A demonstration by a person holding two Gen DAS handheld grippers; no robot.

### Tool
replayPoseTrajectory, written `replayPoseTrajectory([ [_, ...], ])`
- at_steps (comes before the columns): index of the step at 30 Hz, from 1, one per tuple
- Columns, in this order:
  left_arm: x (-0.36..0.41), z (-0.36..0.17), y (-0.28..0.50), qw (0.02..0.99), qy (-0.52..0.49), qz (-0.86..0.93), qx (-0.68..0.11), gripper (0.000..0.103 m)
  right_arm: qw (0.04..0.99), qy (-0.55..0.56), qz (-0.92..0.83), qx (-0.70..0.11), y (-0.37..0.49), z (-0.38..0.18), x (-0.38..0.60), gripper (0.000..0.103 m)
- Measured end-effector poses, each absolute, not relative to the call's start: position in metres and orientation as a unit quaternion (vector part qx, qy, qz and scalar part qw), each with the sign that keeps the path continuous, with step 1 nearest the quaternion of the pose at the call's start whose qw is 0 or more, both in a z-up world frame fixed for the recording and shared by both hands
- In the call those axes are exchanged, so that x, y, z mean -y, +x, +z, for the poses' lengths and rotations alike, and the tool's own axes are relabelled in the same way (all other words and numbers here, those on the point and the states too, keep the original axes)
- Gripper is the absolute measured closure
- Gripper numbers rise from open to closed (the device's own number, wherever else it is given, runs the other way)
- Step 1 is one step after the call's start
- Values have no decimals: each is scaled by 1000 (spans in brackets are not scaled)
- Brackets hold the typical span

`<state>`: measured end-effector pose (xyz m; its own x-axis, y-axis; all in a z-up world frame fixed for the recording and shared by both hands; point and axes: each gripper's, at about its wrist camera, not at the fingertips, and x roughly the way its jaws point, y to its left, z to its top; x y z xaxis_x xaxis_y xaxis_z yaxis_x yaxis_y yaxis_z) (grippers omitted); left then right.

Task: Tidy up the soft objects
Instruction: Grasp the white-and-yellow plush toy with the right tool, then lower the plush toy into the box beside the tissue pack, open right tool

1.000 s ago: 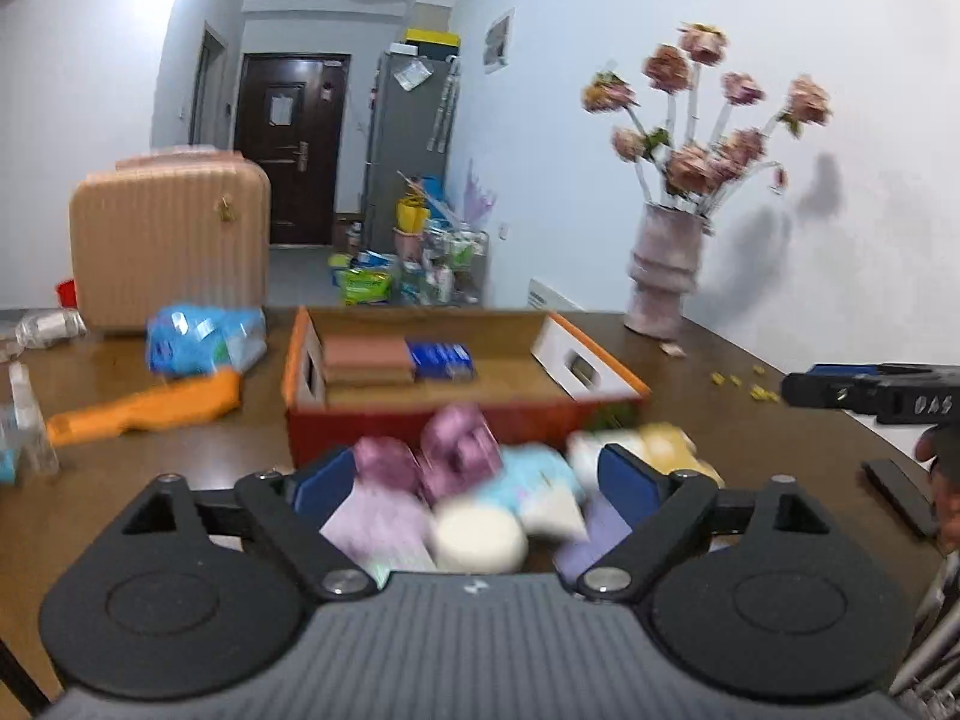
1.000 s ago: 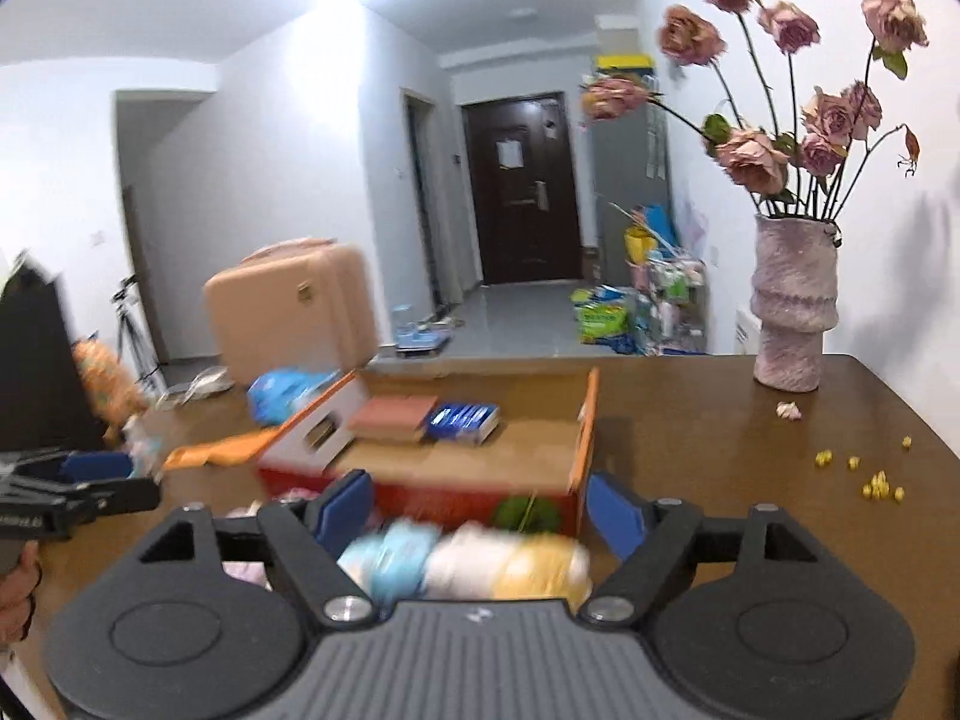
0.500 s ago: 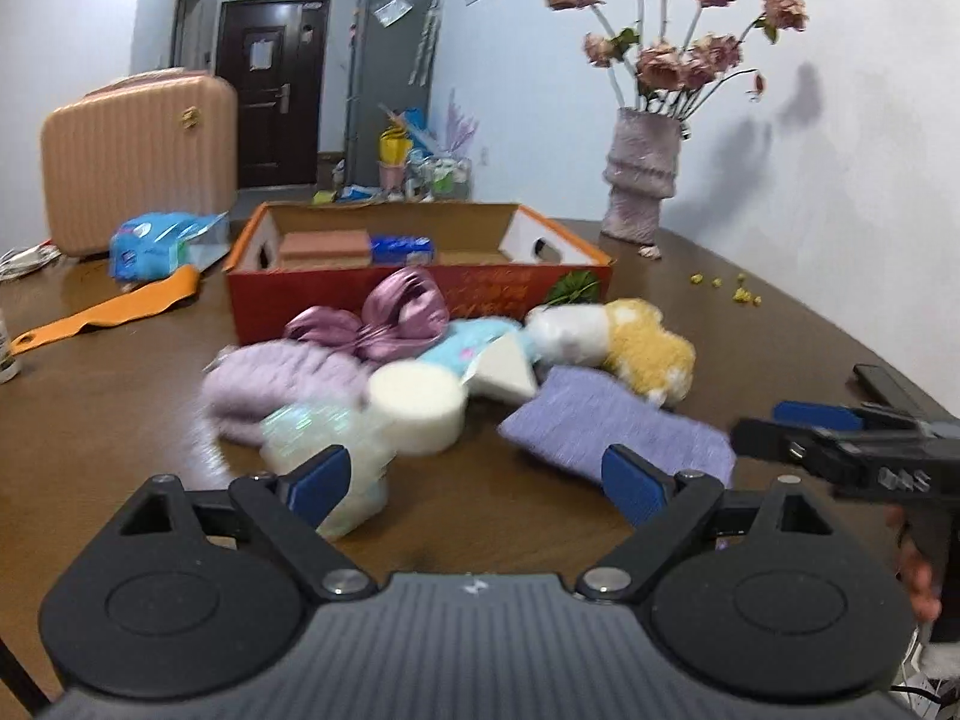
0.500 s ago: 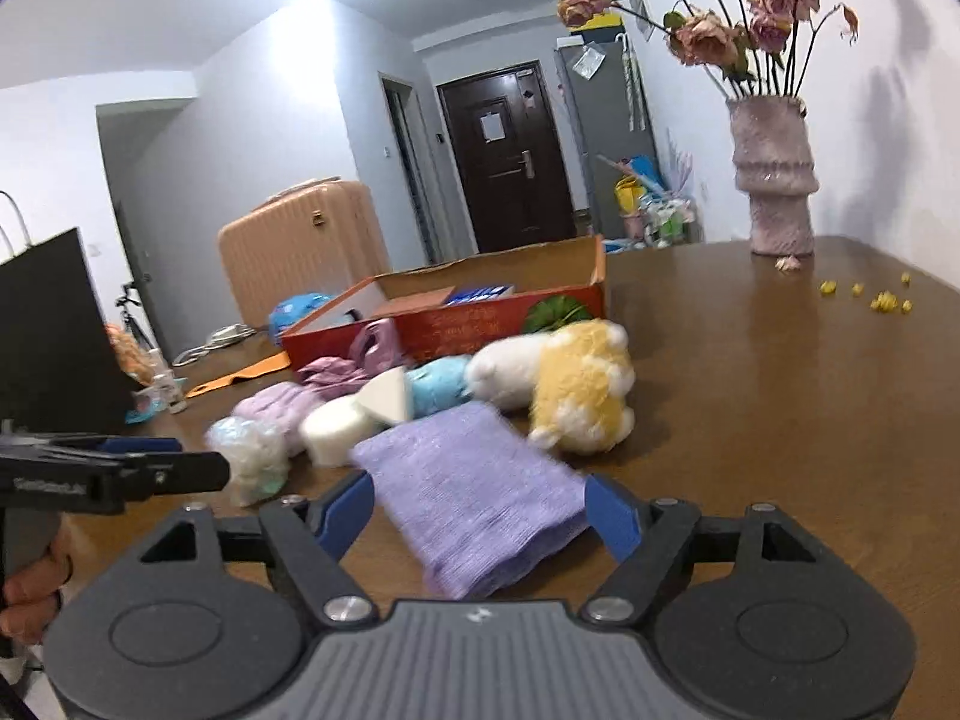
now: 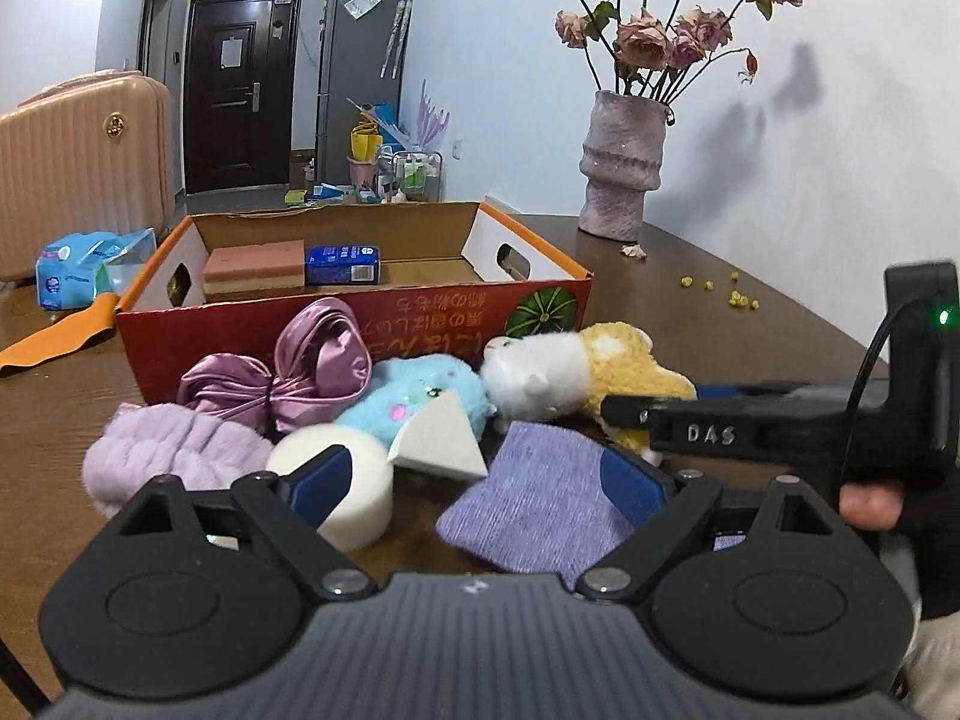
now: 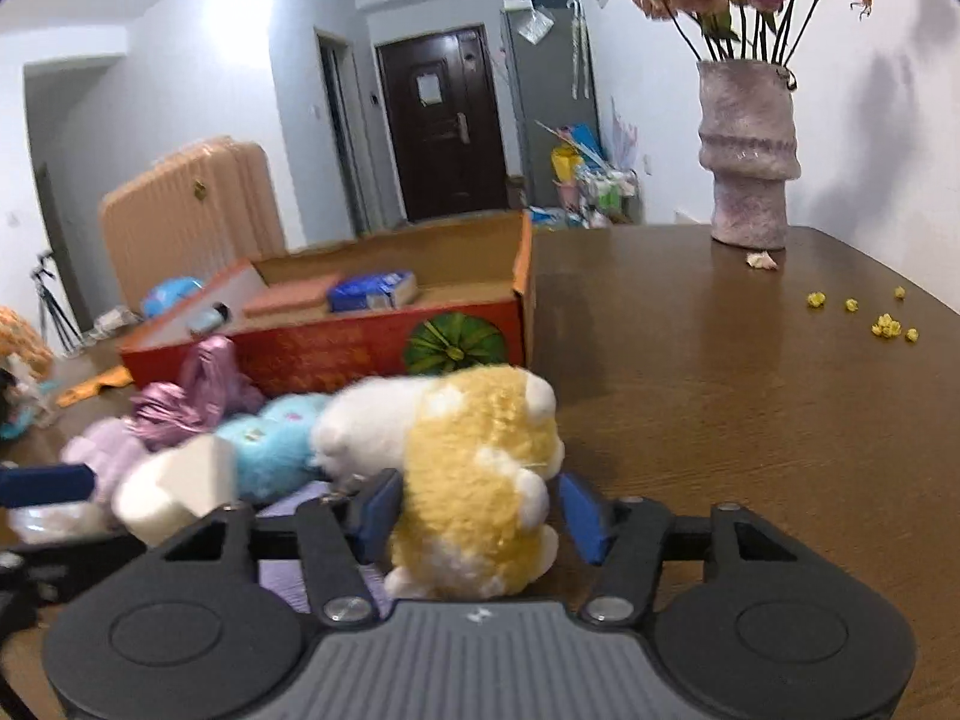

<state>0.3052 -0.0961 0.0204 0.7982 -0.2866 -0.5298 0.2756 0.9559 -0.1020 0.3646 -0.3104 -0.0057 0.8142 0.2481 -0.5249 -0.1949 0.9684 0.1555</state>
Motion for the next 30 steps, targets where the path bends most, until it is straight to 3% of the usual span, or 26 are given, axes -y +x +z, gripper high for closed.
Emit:
replayPoseTrajectory([
  [12,101,24,299,939,-31,-213,-268,13,962,140,133,-192,302,23,337,59],
  [21,77,30,261,930,-59,-247,-266,13,947,98,206,-228,243,12,306,59],
  [24,71,24,240,928,-51,-240,-280,19,941,84,233,-232,222,7,288,59],
  [30,37,5,207,929,-82,-202,-298,21,934,50,251,-249,192,-7,260,57],
])
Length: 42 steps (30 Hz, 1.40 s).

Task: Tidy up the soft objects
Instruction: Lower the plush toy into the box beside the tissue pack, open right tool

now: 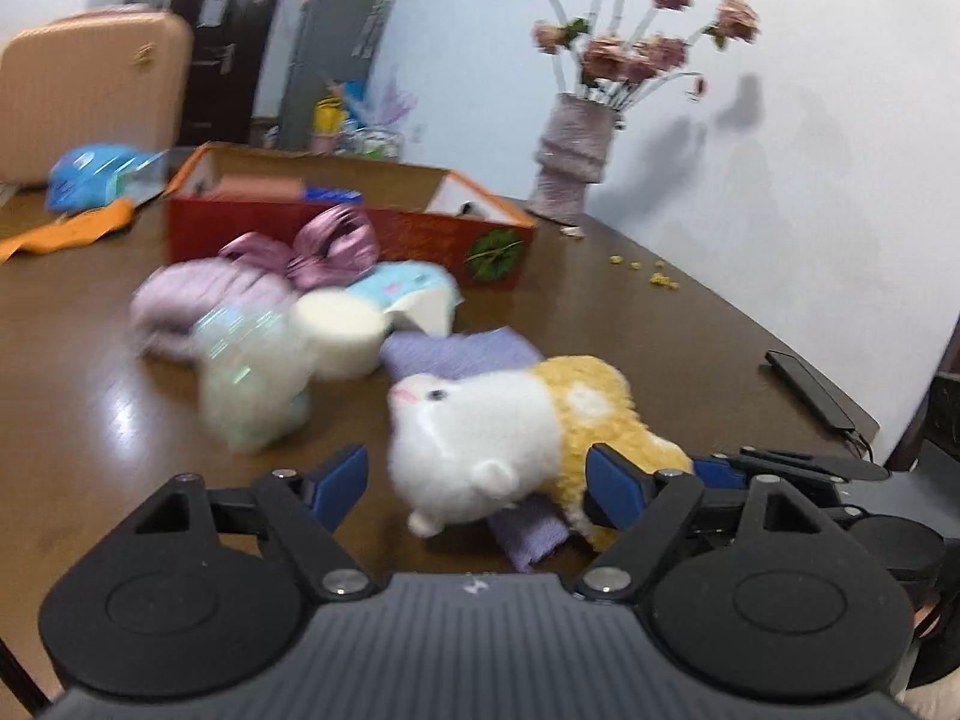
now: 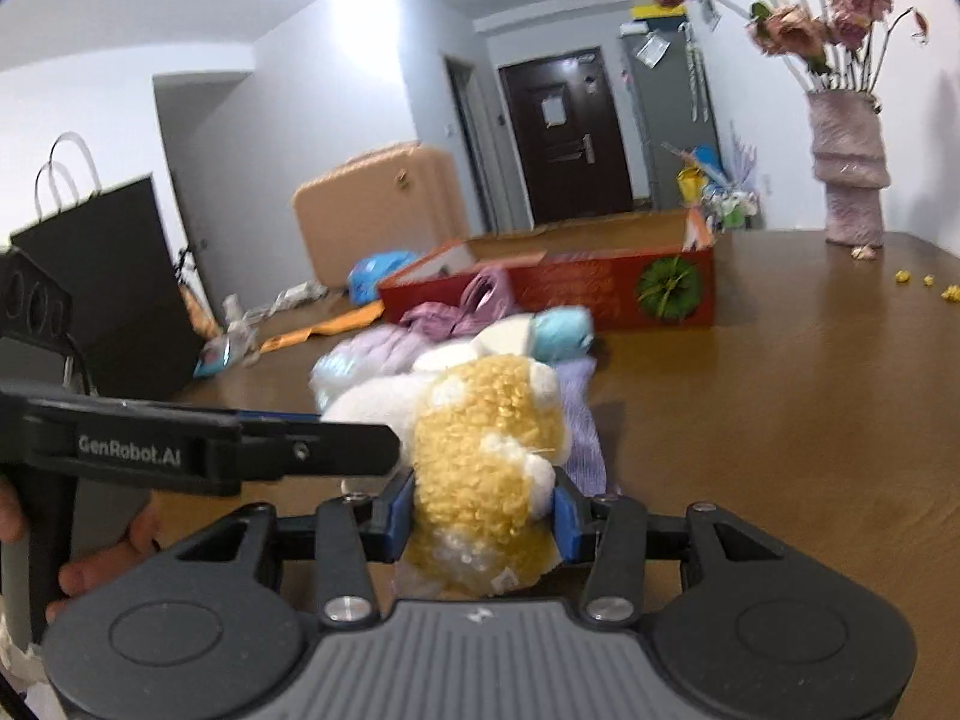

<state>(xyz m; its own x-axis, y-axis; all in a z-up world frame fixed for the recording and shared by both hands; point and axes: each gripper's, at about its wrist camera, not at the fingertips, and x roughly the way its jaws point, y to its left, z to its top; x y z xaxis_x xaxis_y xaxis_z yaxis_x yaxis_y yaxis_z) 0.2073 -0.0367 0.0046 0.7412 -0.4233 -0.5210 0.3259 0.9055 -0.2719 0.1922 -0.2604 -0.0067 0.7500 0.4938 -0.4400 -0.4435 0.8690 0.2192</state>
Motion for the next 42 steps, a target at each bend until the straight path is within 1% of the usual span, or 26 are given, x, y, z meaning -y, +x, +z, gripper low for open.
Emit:
replayPoseTrajectory([
  [3,23,2,198,931,-97,-201,-289,21,936,32,252,-243,179,-11,253,55],
  [7,14,-2,200,929,-113,-215,-279,22,940,20,243,-238,174,-9,249,54],
  [8,15,-3,202,927,-115,-220,-280,31,940,19,242,-241,174,-8,247,58],
  [9,15,-5,203,924,-117,-233,-281,46,939,17,243,-244,174,-7,246,58],
  [13,15,-4,206,923,-121,-244,-274,53,942,14,228,-244,176,0,243,60],
  [16,12,12,218,921,-137,-262,-255,53,946,28,226,-233,183,17,250,60],
  [20,25,55,272,924,-104,-279,-239,53,954,26,218,-203,222,55,260,60],
  [24,46,90,373,920,-80,-287,-254,52,962,-9,189,-197,306,94,265,60],
  [27,58,89,471,910,-93,-280,-291,51,961,-47,159,-223,398,111,260,61],
  [29,64,77,521,911,-91,-254,-312,51,957,-72,132,-247,455,109,252,61],
  [31,64,63,554,920,-77,-209,-323,51,950,-103,103,-275,510,99,240,62],
  [34,56,44,581,919,-83,-182,-340,51,937,-165,72,-300,566,76,216,62],
  [36,50,36,588,922,-75,-165,-343,49,927,-185,76,-317,586,61,203,62],
  [38,45,29,593,921,-74,-163,-347,49,923,-174,90,-332,602,50,196,61],
  [39,38,29,594,917,-90,-175,-346,47,923,-161,98,-336,606,47,197,60],
  [40,35,29,591,918,-93,-184,-338,46,921,-150,108,-342,611,44,202,57],
  [41,35,30,591,922,-84,-180,-332,46,915,-136,120,-360,618,39,207,54],
  [42,34,30,592,924,-79,-174,-331,46,908,-121,129,-380,624,34,212,55],
])
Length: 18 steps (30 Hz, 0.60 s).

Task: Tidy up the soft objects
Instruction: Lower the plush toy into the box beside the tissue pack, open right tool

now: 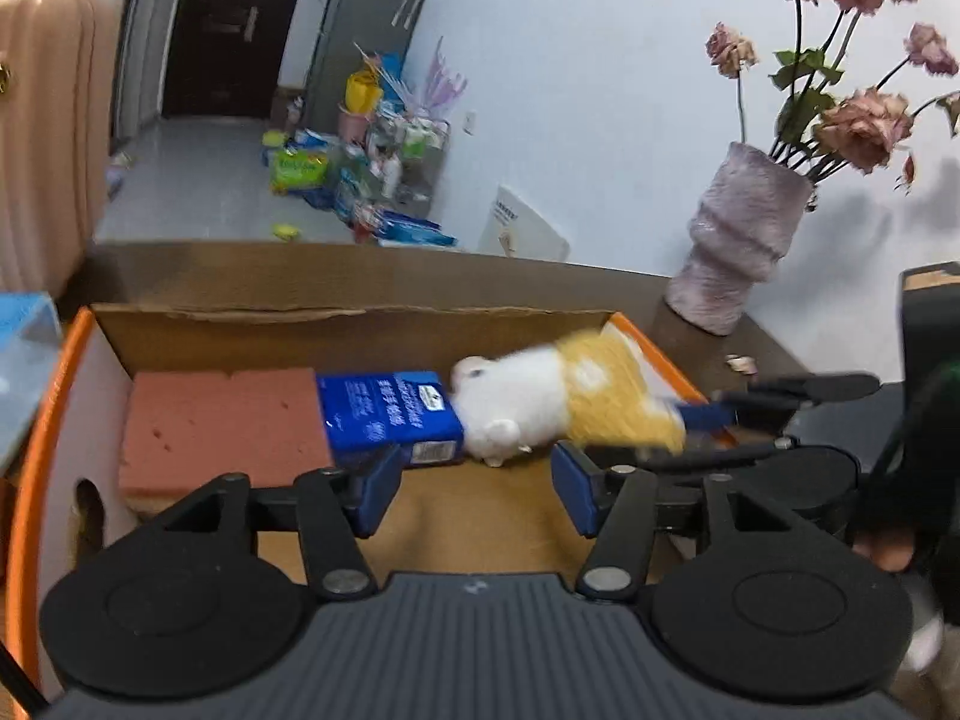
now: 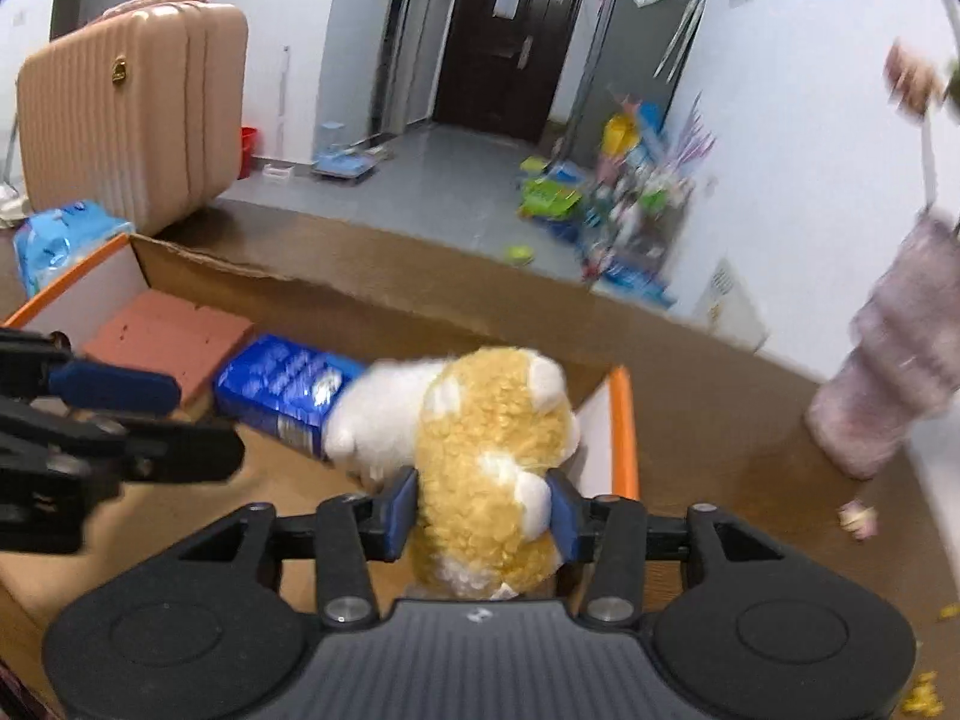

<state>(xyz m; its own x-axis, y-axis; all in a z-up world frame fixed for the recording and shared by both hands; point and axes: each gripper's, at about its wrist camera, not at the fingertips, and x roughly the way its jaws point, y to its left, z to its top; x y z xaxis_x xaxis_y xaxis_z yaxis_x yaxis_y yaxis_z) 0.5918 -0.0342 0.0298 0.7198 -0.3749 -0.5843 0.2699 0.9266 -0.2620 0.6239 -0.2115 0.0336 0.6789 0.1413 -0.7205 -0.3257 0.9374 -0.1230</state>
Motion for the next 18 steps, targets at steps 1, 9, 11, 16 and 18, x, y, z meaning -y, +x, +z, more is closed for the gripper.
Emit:
replayPoseTrajectory([
  [1,34,29,593,922,-85,-178,-334,45,908,-125,143,-373,624,30,214,53],
  [9,27,28,589,917,-103,-187,-338,41,873,-203,148,-418,607,17,187,32],
  [11,27,29,585,917,-102,-190,-335,36,883,-179,147,-409,600,21,193,35],
  [16,30,54,568,924,-76,-182,-327,34,910,-131,130,-372,590,59,218,35],
  [18,29,72,554,930,-70,-177,-313,32,919,-111,132,-355,581,83,228,34],
])
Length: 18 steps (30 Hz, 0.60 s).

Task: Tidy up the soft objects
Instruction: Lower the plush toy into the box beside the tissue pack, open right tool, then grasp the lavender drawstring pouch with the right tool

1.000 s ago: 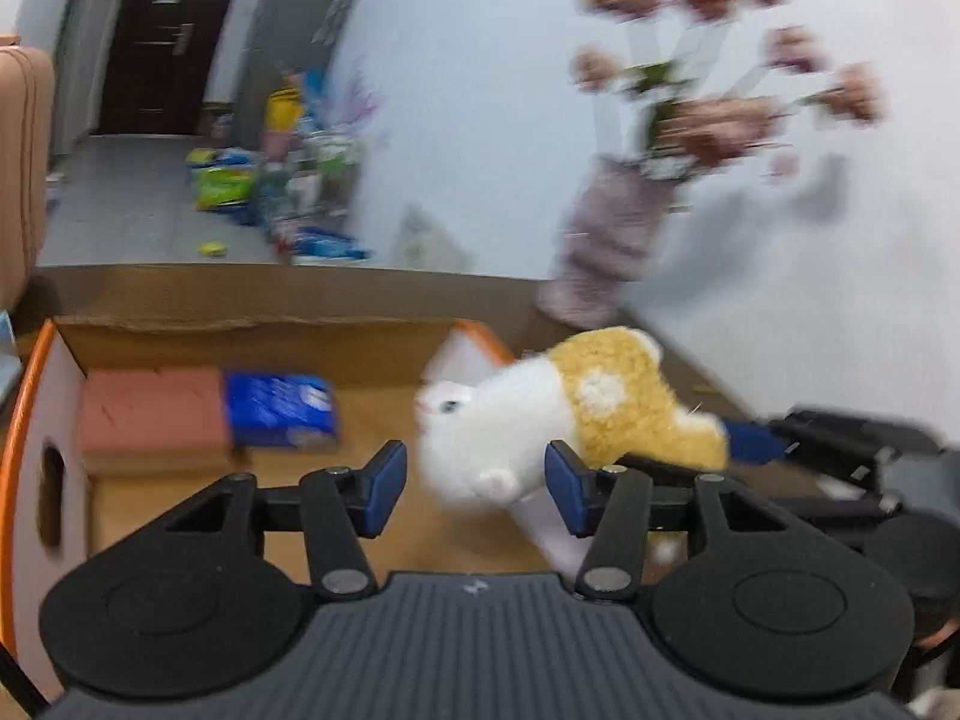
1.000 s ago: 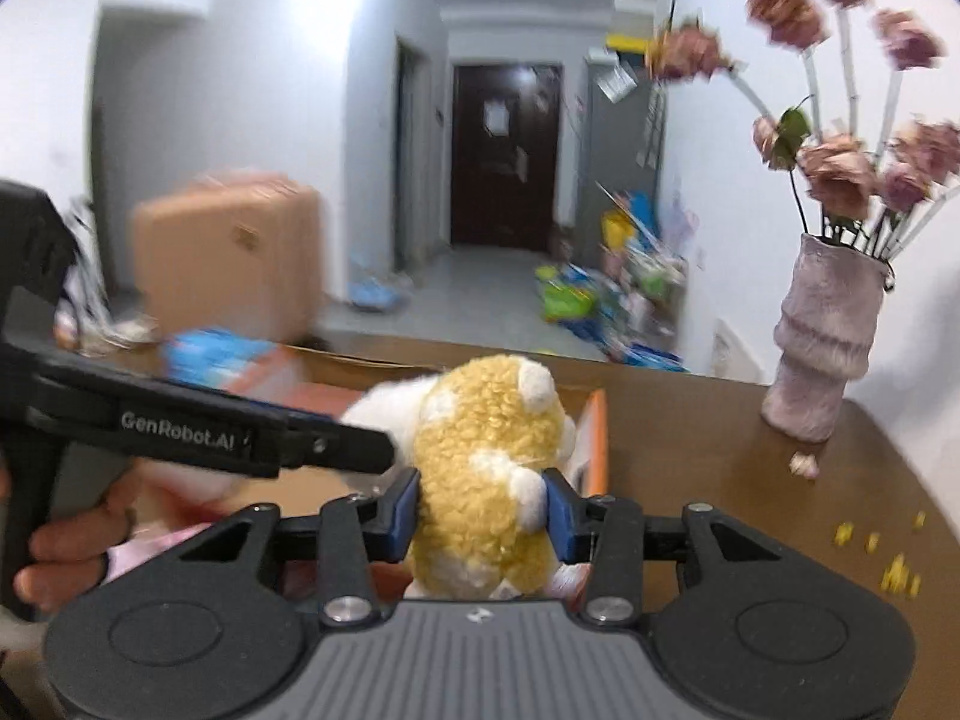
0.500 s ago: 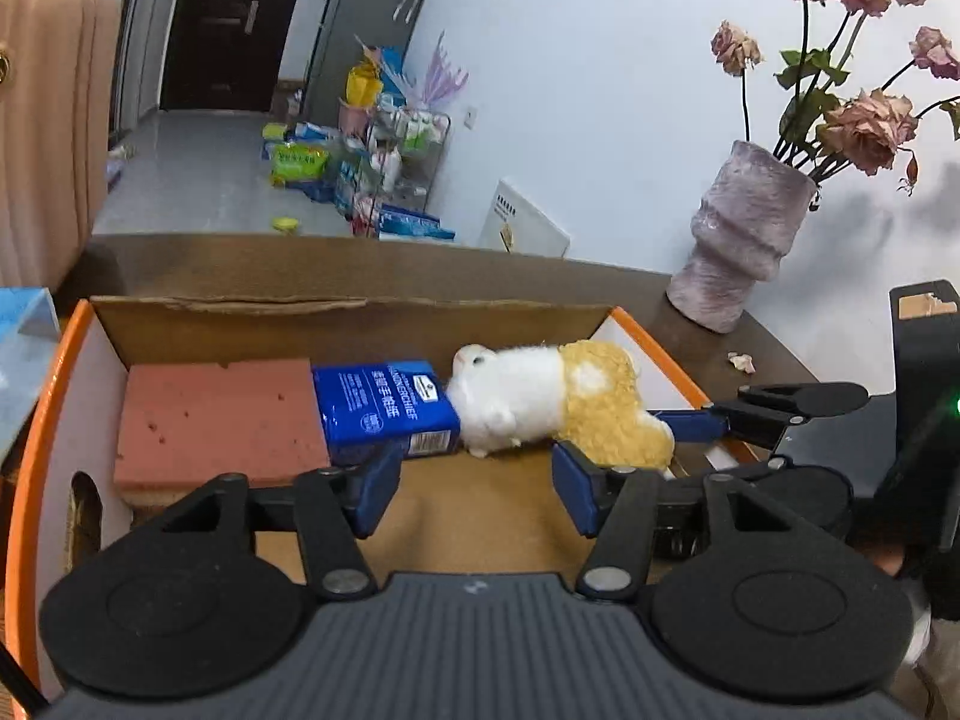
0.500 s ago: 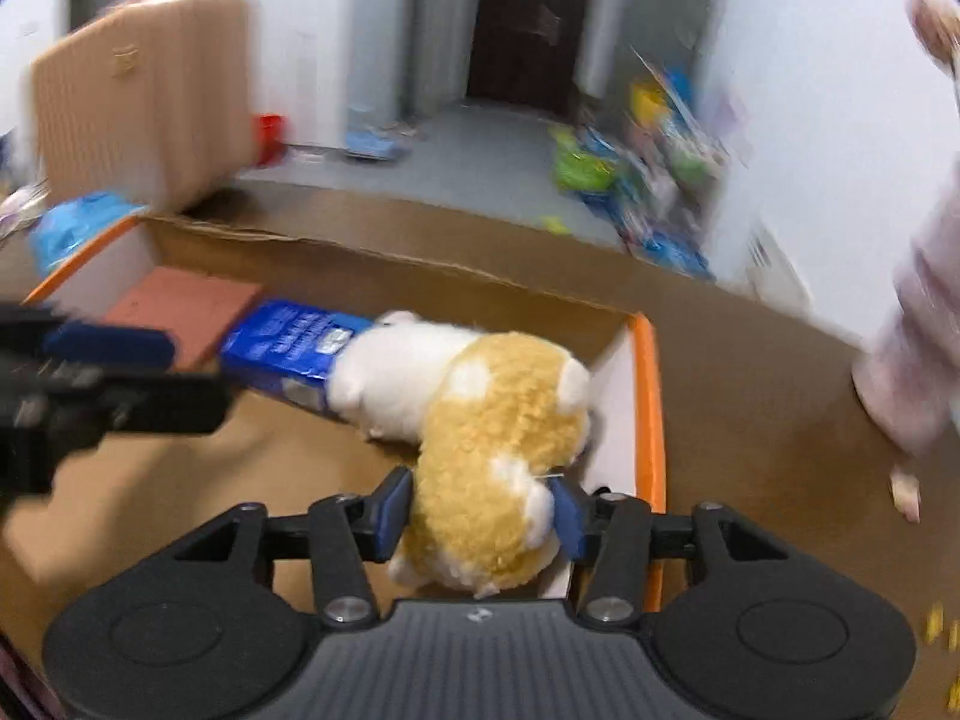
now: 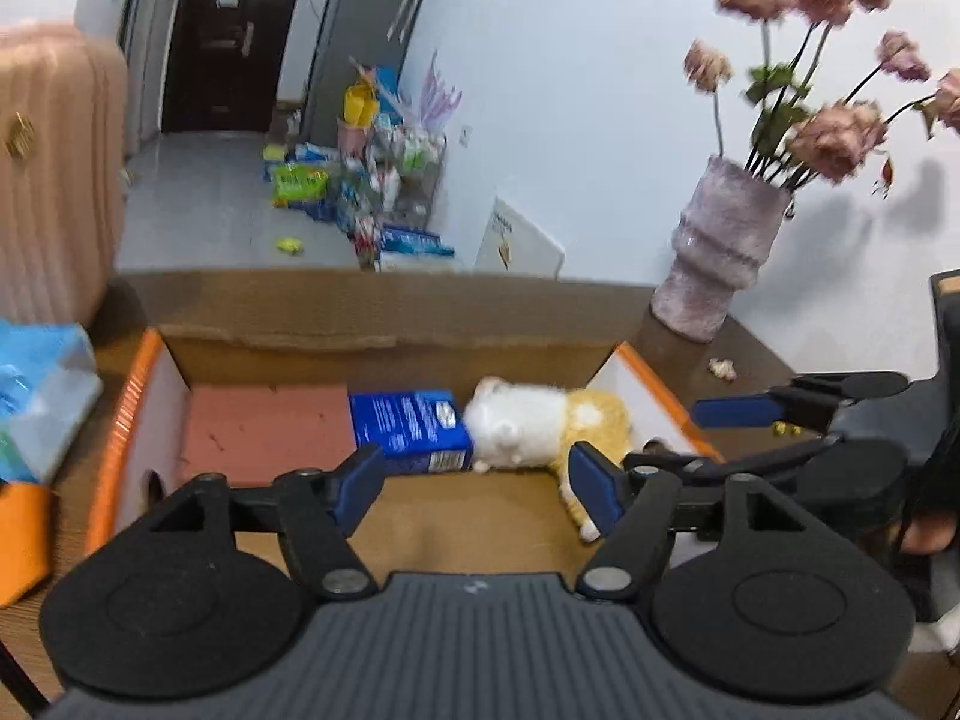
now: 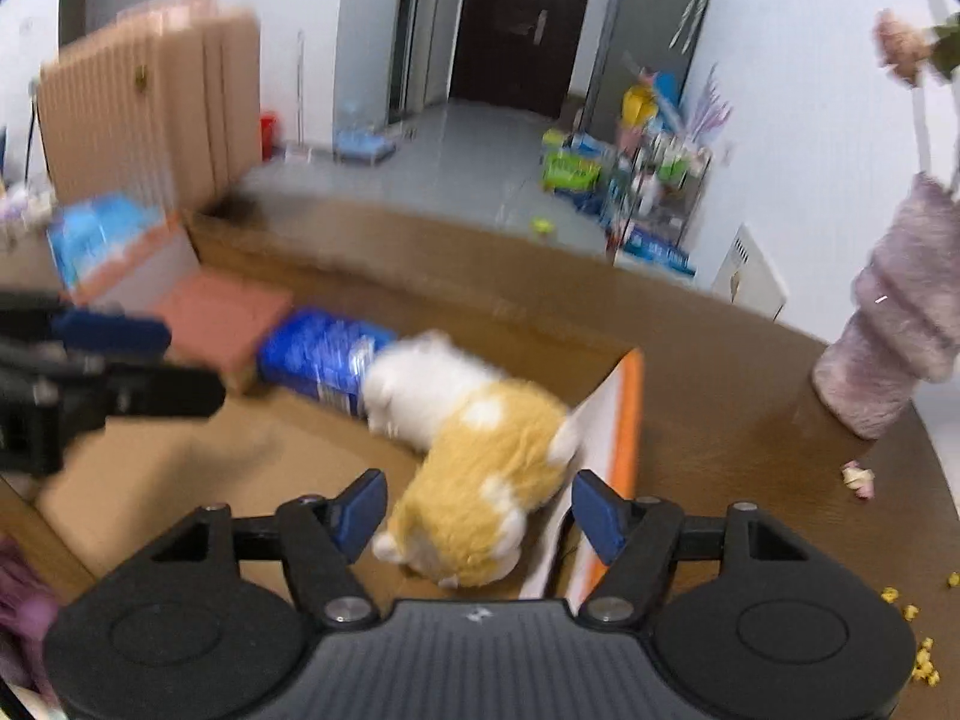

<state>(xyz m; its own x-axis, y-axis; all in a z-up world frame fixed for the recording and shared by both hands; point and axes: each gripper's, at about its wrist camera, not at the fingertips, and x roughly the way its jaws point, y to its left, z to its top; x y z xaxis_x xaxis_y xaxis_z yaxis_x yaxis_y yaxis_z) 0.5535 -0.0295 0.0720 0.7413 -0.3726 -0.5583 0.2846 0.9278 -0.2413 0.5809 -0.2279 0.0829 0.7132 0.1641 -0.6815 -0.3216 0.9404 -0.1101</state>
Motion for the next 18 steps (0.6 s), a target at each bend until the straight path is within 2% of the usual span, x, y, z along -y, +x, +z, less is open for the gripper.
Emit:
replayPoseTrajectory([
  [6,24,126,489,951,-44,-150,-266,27,942,-88,127,-299,518,143,251,28],
  [9,20,141,439,963,-20,-135,-233,19,952,-79,132,-264,472,163,263,24],
  [16,3,128,304,980,-32,-97,-172,13,967,-47,166,-190,330,153,278,23],
  [18,1,114,267,981,-36,-91,-167,7,968,-45,176,-172,291,141,277,22],
])
